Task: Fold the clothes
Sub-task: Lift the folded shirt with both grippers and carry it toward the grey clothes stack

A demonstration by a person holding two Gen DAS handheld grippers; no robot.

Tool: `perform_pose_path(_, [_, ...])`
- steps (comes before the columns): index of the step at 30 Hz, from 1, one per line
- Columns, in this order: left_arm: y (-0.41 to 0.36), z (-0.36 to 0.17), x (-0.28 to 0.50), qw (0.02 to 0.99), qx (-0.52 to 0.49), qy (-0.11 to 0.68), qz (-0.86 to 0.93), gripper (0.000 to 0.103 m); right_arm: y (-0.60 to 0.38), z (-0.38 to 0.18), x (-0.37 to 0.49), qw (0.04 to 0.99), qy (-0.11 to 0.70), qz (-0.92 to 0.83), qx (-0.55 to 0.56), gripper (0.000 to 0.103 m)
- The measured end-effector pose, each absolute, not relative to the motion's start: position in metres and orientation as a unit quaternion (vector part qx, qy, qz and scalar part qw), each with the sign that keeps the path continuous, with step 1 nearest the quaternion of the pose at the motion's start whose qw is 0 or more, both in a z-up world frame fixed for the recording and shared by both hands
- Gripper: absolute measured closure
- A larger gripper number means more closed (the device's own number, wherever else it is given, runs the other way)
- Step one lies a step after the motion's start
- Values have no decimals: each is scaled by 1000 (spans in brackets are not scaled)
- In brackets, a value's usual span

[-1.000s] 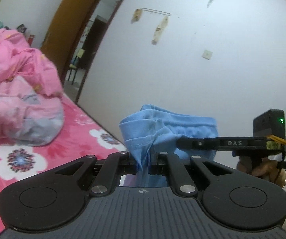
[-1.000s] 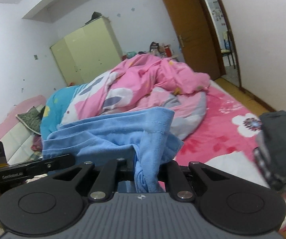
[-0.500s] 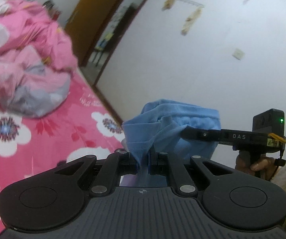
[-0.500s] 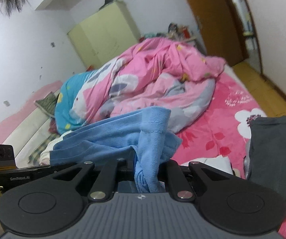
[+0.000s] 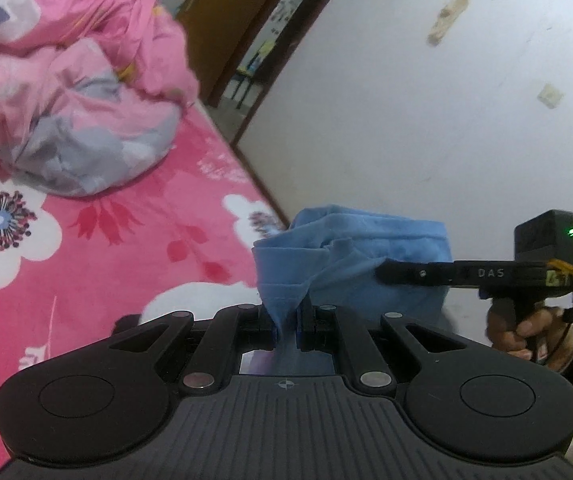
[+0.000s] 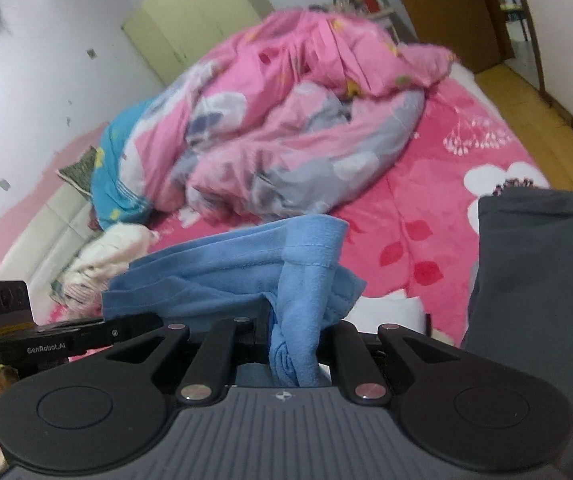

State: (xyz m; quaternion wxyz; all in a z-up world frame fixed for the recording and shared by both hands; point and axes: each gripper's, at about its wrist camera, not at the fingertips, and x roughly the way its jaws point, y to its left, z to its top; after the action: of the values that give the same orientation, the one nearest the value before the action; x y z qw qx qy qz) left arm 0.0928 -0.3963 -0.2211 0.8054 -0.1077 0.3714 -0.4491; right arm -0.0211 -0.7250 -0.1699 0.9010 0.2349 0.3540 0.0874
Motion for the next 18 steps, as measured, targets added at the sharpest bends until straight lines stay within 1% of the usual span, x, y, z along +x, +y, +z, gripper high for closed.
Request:
perform_pose_path(4, [-408, -263, 127, 813, -105, 386, -424, 97, -737, -216, 12, 897, 367, 84, 230, 94])
perform_pose_path(6, [-410, -277, 139, 817, -96, 386, -417, 97, -738, -229, 24, 897, 374, 82, 223, 94])
perform_pose_path(13, [-416, -316, 169, 810, -105, 424, -392, 97, -734, -266, 53, 887, 412, 63, 196, 93])
perform_pose_path(15, [-419, -328, 173, 806, -106, 438, -384, 96, -731, -275, 61, 884, 427, 47, 183, 88])
perform_pose_path(16, [-420, -334, 176, 805, -106, 443, -381, 95, -729, -280, 64, 883, 433, 36, 174, 82])
perform_pose_path(17, [-420, -339, 179, 804, -110, 449, -374, 93, -729, -284, 67, 883, 438, 26, 168, 67])
perform_pose_path(18, [-419, -344, 181, 803, -115, 455, -367, 90, -729, -287, 70, 883, 439, 15, 164, 61])
